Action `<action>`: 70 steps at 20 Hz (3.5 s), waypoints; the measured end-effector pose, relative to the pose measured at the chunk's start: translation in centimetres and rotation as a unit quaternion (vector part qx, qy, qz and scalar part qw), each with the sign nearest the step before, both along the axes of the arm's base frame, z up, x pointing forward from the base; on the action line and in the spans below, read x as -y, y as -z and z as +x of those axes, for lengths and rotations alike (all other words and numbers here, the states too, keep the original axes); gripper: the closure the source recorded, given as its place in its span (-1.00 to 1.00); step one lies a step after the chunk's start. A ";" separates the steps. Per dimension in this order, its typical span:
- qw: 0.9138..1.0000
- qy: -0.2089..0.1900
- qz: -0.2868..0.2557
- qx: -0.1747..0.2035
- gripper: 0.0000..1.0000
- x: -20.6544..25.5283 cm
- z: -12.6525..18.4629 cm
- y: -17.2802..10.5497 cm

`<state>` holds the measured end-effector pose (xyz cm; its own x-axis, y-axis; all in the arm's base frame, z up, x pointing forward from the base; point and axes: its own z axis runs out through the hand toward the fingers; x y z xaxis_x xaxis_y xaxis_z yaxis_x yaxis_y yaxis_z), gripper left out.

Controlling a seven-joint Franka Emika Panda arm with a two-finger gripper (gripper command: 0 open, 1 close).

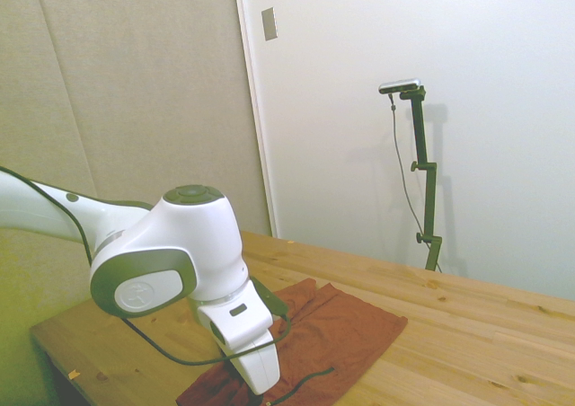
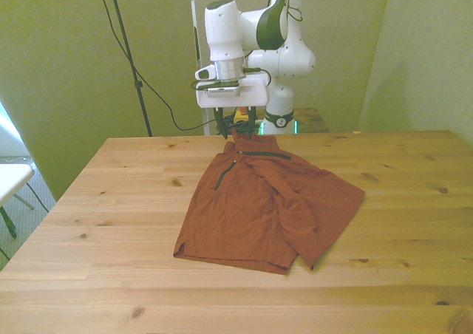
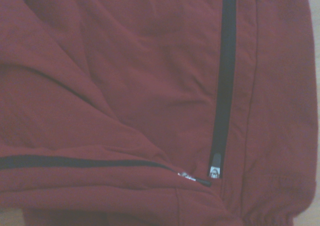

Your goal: Fold the shorts

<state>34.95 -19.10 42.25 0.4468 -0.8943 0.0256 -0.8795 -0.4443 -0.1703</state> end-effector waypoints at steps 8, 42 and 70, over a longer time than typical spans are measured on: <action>0.988 -0.066 -0.142 0.012 -1.00 -8.1 4.1 -6.7; 0.876 -0.252 -0.410 0.040 1.00 -36.8 16.8 9.6; 0.892 -0.240 -0.376 0.071 1.00 -34.5 17.6 10.2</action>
<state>52.56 15.38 32.01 0.7177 -0.3073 0.6248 -0.5514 -0.7989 0.2404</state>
